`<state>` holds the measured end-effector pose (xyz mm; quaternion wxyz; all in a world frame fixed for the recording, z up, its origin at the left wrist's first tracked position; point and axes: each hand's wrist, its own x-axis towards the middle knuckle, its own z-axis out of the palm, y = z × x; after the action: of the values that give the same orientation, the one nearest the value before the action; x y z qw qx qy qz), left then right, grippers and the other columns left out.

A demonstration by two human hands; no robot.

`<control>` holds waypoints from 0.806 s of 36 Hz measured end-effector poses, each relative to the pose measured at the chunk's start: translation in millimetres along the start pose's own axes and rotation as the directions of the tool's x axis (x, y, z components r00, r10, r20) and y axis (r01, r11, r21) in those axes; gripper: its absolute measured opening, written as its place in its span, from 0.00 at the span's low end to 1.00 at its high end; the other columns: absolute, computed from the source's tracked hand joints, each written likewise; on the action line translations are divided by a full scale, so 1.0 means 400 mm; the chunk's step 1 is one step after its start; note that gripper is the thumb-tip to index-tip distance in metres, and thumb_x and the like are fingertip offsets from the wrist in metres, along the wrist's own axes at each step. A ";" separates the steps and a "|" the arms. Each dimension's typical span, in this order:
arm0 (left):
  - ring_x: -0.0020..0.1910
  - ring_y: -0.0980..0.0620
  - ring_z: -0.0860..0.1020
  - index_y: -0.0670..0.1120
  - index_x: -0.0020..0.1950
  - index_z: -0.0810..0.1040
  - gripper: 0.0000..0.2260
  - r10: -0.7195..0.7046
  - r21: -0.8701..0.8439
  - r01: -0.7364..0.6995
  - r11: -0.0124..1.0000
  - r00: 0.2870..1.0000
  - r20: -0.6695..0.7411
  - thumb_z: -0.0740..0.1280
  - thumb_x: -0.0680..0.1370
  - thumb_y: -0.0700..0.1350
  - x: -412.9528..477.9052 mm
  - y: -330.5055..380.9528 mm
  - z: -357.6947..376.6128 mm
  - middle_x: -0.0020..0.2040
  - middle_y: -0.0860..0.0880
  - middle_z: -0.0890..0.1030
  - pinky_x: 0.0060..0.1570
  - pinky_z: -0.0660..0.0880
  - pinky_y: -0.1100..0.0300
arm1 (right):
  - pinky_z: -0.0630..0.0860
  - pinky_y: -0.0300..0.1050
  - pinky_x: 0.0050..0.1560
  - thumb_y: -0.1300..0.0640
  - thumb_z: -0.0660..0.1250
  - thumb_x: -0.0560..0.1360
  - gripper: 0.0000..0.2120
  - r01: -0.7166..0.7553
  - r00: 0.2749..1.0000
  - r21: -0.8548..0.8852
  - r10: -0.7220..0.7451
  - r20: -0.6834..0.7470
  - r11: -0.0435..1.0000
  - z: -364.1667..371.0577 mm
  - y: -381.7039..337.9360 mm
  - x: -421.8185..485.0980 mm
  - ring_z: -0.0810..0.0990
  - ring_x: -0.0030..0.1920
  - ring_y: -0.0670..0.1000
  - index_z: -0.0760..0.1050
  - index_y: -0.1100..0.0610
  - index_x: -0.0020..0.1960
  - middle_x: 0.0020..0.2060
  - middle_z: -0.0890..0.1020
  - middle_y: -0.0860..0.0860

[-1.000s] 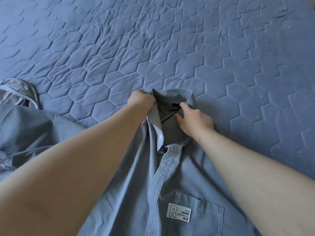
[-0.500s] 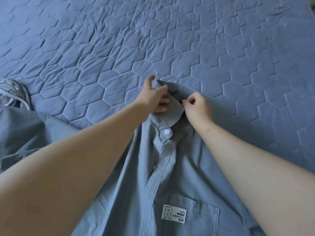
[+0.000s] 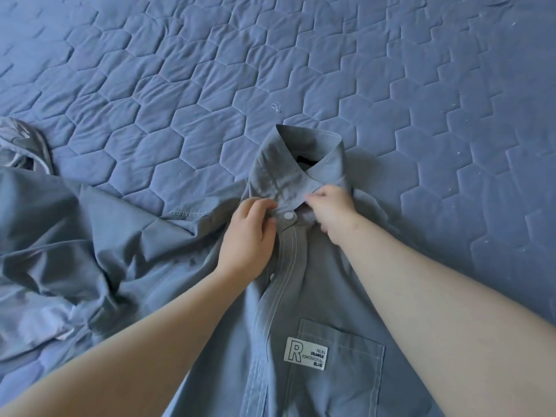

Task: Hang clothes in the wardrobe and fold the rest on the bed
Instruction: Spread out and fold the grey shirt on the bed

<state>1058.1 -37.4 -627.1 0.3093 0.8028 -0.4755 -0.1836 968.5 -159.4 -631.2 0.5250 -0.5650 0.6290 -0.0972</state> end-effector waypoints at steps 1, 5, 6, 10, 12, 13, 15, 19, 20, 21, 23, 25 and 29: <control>0.59 0.45 0.73 0.39 0.59 0.76 0.11 0.001 -0.012 -0.001 1.000 1.000 -0.008 0.63 0.77 0.36 -0.002 -0.001 -0.005 0.57 0.44 0.76 0.55 0.63 0.67 | 0.59 0.38 0.23 0.60 0.63 0.76 0.13 -0.008 0.999 0.094 0.012 -0.042 0.996 -0.005 -0.008 0.002 0.64 0.26 0.49 0.65 0.54 0.33 0.28 0.68 0.51; 0.52 0.49 0.73 0.42 0.56 0.76 0.08 -0.091 -0.045 0.088 0.995 0.994 -0.067 0.61 0.79 0.40 -0.016 -0.005 -0.021 0.48 0.51 0.71 0.46 0.63 0.65 | 0.60 0.32 0.19 0.61 0.59 0.78 0.12 0.024 0.990 0.325 0.023 -0.141 0.946 -0.028 -0.037 -0.003 0.66 0.21 0.46 0.64 0.54 0.36 0.28 0.72 0.51; 0.51 0.49 0.73 0.42 0.55 0.76 0.07 -0.112 -0.047 0.110 0.993 0.992 -0.061 0.60 0.79 0.40 -0.019 -0.008 -0.022 0.47 0.52 0.71 0.43 0.62 0.64 | 0.62 0.33 0.19 0.61 0.59 0.78 0.12 0.022 0.991 0.276 0.016 -0.136 0.961 -0.026 -0.036 -0.005 0.67 0.22 0.47 0.64 0.54 0.36 0.30 0.73 0.52; 0.57 0.49 0.72 0.46 0.60 0.75 0.12 -0.135 0.014 0.134 0.991 0.983 0.122 0.58 0.79 0.38 -0.022 -0.015 -0.016 0.54 0.49 0.74 0.49 0.67 0.61 | 0.75 0.44 0.34 0.62 0.65 0.71 0.08 -0.002 1.000 -0.066 0.003 0.004 0.998 0.002 -0.021 -0.034 0.74 0.38 0.54 0.66 0.56 0.45 0.43 0.74 0.55; 0.60 0.47 0.71 0.48 0.66 0.72 0.18 -0.164 0.050 0.157 0.986 0.969 0.182 0.56 0.78 0.36 -0.014 -0.012 -0.017 0.62 0.48 0.72 0.55 0.69 0.58 | 0.70 0.43 0.45 0.61 0.70 0.71 0.18 0.041 0.996 -0.196 -0.025 0.081 0.980 0.015 -0.010 -0.050 0.74 0.51 0.56 0.66 0.60 0.56 0.51 0.73 0.55; 0.61 0.47 0.71 0.49 0.67 0.71 0.20 -0.168 0.069 0.157 0.985 0.967 0.191 0.56 0.78 0.35 -0.010 -0.009 -0.018 0.64 0.48 0.71 0.55 0.70 0.56 | 0.66 0.41 0.46 0.61 0.70 0.71 0.20 0.083 0.994 -0.240 -0.064 0.084 0.967 0.019 -0.003 -0.055 0.73 0.56 0.56 0.65 0.61 0.58 0.55 0.73 0.56; 0.60 0.46 0.71 0.51 0.69 0.69 0.22 -0.135 0.126 0.112 0.986 0.971 0.195 0.56 0.77 0.36 0.001 -0.007 -0.020 0.64 0.48 0.69 0.52 0.72 0.54 | 0.64 0.39 0.46 0.65 0.64 0.74 0.17 0.139 0.990 -0.274 -0.132 0.045 0.952 0.019 0.006 -0.056 0.72 0.59 0.58 0.65 0.60 0.62 0.60 0.73 0.58; 0.60 0.46 0.71 0.52 0.69 0.68 0.18 -0.032 0.184 -0.004 0.983 0.980 0.196 0.59 0.80 0.45 0.026 -0.001 -0.011 0.62 0.48 0.69 0.49 0.71 0.56 | 0.74 0.46 0.53 0.68 0.54 0.76 0.28 0.168 0.984 -0.026 -0.170 -0.056 0.985 0.016 -0.004 -0.035 0.77 0.55 0.56 0.60 0.48 0.72 0.58 0.77 0.55; 0.61 0.47 0.71 0.52 0.70 0.68 0.18 -0.050 0.152 0.019 0.988 0.979 0.198 0.61 0.79 0.50 0.033 0.004 -0.009 0.63 0.49 0.69 0.52 0.71 0.57 | 0.77 0.50 0.54 0.68 0.54 0.76 0.29 0.174 0.984 0.111 -0.170 -0.050 0.978 0.017 -0.013 -0.033 0.78 0.53 0.55 0.59 0.47 0.72 0.56 0.78 0.54; 0.63 0.48 0.70 0.51 0.70 0.67 0.21 -0.089 0.102 0.070 0.992 0.975 0.204 0.62 0.78 0.54 0.040 0.009 -0.006 0.65 0.49 0.69 0.54 0.71 0.57 | 0.79 0.51 0.50 0.68 0.53 0.76 0.28 0.146 0.989 0.259 -0.145 -0.026 0.955 0.016 -0.028 -0.035 0.80 0.49 0.53 0.58 0.47 0.71 0.52 0.80 0.53; 0.63 0.50 0.70 0.50 0.70 0.64 0.27 -0.190 -0.009 0.195 0.981 0.961 0.199 0.67 0.75 0.57 0.054 0.016 0.001 0.66 0.49 0.69 0.56 0.71 0.55 | 0.80 0.45 0.39 0.71 0.51 0.75 0.26 0.032 0.990 0.505 -0.098 0.105 0.862 0.015 -0.056 -0.036 0.81 0.40 0.51 0.58 0.52 0.70 0.43 0.81 0.53; 0.62 0.48 0.72 0.48 0.68 0.65 0.26 -0.255 -0.002 0.259 0.966 0.951 0.176 0.69 0.73 0.53 0.067 0.020 0.004 0.64 0.48 0.71 0.55 0.72 0.53 | 0.79 0.43 0.34 0.73 0.49 0.75 0.23 -0.022 0.973 0.516 -0.101 0.209 0.857 0.018 -0.072 -0.038 0.80 0.36 0.52 0.62 0.59 0.66 0.41 0.80 0.56; 0.54 0.46 0.76 0.45 0.56 0.73 0.09 -0.441 -0.088 0.446 0.891 0.895 0.065 0.62 0.75 0.42 0.093 0.004 0.001 0.53 0.46 0.79 0.45 0.68 0.60 | 0.79 0.44 0.29 0.64 0.51 0.77 0.22 0.136 0.979 -0.114 -0.116 0.165 0.984 0.021 -0.051 -0.009 0.79 0.39 0.57 0.63 0.47 0.67 0.49 0.77 0.57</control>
<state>1074.7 -70.9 -626.3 0.2889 0.8693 -0.2765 -0.2905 986.7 -159.6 -618.4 0.5294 -0.6416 0.5532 -0.0457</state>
